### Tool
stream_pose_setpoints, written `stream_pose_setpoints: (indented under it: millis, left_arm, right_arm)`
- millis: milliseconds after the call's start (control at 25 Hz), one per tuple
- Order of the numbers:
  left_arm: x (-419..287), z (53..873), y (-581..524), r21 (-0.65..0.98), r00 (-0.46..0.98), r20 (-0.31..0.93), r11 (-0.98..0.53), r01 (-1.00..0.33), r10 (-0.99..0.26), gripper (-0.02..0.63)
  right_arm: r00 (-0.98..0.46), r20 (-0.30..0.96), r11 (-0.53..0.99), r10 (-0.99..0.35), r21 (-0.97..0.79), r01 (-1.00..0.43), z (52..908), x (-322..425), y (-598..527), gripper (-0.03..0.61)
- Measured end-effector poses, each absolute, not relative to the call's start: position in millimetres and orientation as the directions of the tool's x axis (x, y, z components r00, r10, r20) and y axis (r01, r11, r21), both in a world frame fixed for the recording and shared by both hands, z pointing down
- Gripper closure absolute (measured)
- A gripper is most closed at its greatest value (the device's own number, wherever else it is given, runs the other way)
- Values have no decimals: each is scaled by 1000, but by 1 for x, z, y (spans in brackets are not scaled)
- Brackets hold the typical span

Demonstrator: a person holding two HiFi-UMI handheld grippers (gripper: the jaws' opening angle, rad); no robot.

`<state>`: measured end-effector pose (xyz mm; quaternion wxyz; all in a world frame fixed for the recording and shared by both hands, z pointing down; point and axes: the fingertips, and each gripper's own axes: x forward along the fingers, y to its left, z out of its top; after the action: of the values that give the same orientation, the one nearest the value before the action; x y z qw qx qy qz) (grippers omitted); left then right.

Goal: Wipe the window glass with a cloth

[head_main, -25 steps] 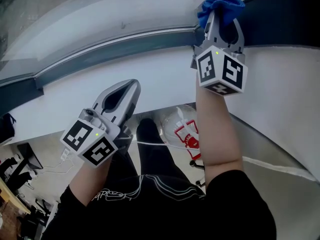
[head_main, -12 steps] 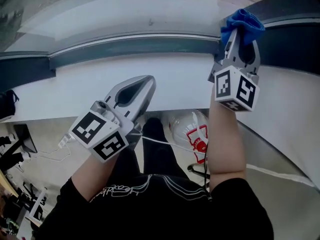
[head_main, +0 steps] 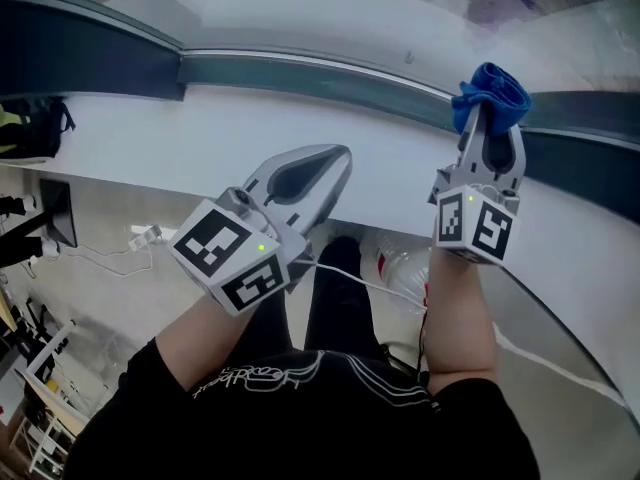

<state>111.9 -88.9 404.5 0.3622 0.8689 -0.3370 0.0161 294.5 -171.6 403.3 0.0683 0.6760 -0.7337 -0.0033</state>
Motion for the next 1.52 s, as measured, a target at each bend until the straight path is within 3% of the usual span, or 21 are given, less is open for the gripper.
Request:
stream_pose_setpoints:
  millis: [920, 1160, 1520]
  left_arm:
    - [-268, 413, -74, 592, 557, 319, -297, -749, -767, 607]
    - [-320, 423, -70, 599, 508, 325, -242, -763, -798, 607]
    - [-336, 431, -61, 603, 499, 331, -227, -765, -801, 607]
  right_arm:
    - [-452, 97, 456, -887, 22, -890, 433, -169, -215, 514]
    - [-461, 89, 464, -883, 14, -886, 439, -226, -239, 514]
    - [-430, 107, 435, -897, 32, -900, 453, -242, -258, 514]
